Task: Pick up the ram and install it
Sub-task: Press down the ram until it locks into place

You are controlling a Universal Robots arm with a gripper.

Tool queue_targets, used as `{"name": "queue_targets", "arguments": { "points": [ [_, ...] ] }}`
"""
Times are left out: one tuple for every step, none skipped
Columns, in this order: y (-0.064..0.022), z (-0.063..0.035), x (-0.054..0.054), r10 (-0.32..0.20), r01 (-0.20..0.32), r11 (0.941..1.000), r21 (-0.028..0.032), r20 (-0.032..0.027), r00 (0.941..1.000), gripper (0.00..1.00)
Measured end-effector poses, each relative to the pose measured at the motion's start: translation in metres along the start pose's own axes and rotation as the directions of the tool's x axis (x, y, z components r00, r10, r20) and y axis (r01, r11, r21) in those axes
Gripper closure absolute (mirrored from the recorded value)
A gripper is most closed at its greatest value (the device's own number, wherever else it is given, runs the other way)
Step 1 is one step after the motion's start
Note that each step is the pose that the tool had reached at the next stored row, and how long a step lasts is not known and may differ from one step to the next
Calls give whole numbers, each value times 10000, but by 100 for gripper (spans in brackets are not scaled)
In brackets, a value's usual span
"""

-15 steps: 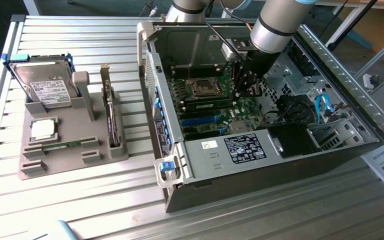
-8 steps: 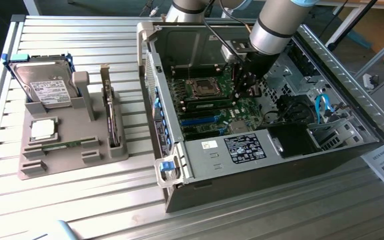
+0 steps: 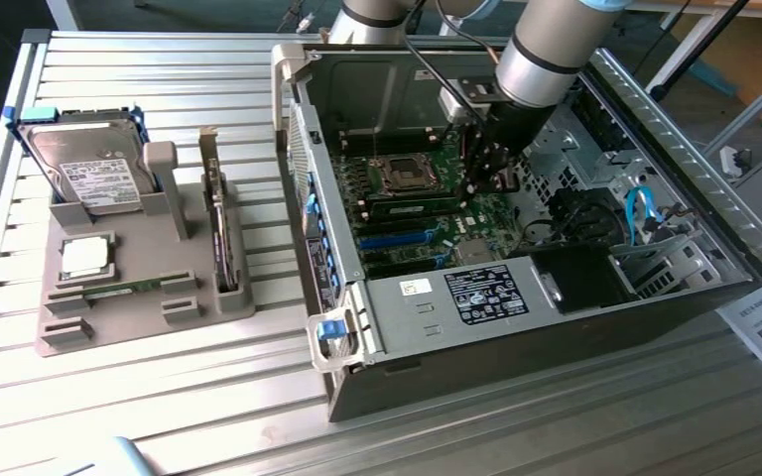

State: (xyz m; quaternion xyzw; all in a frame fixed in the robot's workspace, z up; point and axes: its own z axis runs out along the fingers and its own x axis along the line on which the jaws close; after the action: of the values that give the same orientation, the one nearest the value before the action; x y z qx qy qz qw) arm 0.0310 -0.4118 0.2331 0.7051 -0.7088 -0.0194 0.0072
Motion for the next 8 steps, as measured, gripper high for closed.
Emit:
{"name": "queue_targets", "arguments": {
  "points": [
    [0,-10,0,0,0,10000,0,0,10000,90],
    [1,-18,0,0,0,10000,0,0,10000,90],
    [1,-23,0,0,0,10000,0,0,10000,90],
    [1,-30,0,0,0,10000,-1,-2,10000,90],
    [2,-44,-1,0,0,10000,-1,-1,10000,90],
    [2,-53,-1,0,0,10000,0,-1,10000,90],
    [2,-62,-1,0,0,10000,0,-1,10000,90],
    [3,-73,-1,0,0,10000,0,0,10000,90]
  ]
}}
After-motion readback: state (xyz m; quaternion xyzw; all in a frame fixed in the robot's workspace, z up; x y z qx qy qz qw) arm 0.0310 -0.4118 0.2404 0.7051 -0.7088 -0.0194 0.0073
